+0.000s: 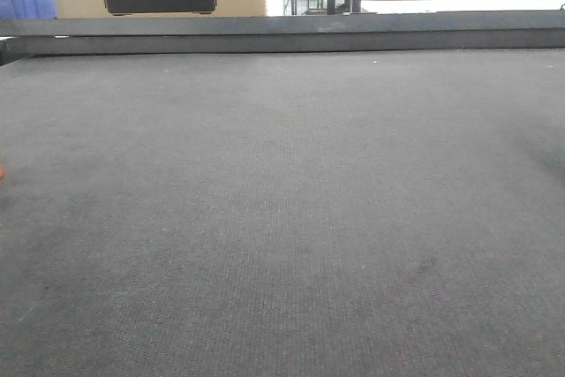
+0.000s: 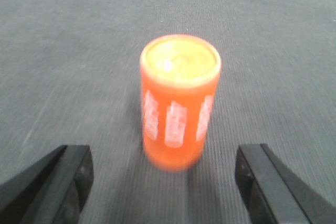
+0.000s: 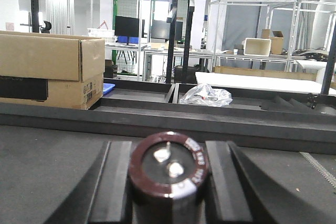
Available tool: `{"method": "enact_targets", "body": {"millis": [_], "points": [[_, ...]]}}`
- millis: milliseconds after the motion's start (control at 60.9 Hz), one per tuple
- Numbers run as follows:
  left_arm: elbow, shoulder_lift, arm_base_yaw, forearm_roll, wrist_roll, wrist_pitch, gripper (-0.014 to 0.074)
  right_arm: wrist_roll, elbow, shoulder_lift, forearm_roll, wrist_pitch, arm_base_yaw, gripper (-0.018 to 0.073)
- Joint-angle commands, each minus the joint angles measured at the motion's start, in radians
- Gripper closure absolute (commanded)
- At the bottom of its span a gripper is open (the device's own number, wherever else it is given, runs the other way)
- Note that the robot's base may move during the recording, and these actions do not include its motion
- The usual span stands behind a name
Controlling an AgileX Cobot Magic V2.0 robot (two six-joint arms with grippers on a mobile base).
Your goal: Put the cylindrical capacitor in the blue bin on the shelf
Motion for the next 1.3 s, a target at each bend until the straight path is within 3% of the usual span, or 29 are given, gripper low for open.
{"method": "enact_targets", "body": {"millis": [0, 361, 673, 771, 919, 985, 1083, 1165, 1280], "points": [[-0.060, 0.064, -0.006, 0.000, -0.002, -0.027, 0.0139, -0.003, -0.003, -0.008, -0.005, -0.013, 0.000, 0.0690], [-0.204, 0.214, -0.006, -0.002, -0.002, -0.027, 0.0139, -0.003, -0.003, -0.008, -0.005, -0.011, 0.000, 0.0690], [-0.227, 0.256, -0.006, -0.008, -0.002, -0.027, 0.0150, -0.003, -0.003, -0.008, -0.005, -0.011, 0.000, 0.0690], [-0.227, 0.256, -0.006, -0.008, -0.002, -0.027, 0.0279, -0.003, -0.003, -0.008, -0.005, -0.004, 0.000, 0.0690], [-0.227, 0.254, -0.006, -0.008, -0.002, -0.027, 0.0602, -0.003, -0.003, -0.008, -0.005, 0.019, 0.000, 0.0690], [-0.227, 0.241, -0.006, -0.004, -0.002, -0.016, 0.0706, -0.003, -0.003, -0.008, -0.005, 0.019, 0.000, 0.0690], [-0.227, 0.181, -0.006, 0.006, -0.002, 0.035, 0.0707, -0.003, -0.019, -0.008, -0.005, 0.061, 0.000, 0.0690], [-0.231, 0.105, -0.006, 0.006, -0.002, 0.090, 0.0707, -0.003, -0.069, -0.008, -0.005, 0.228, 0.000, 0.0690], [-0.278, -0.005, -0.006, 0.021, -0.002, 0.284, 0.0707, -0.003, -0.156, -0.006, -0.005, 0.433, 0.000, 0.0690]]}}
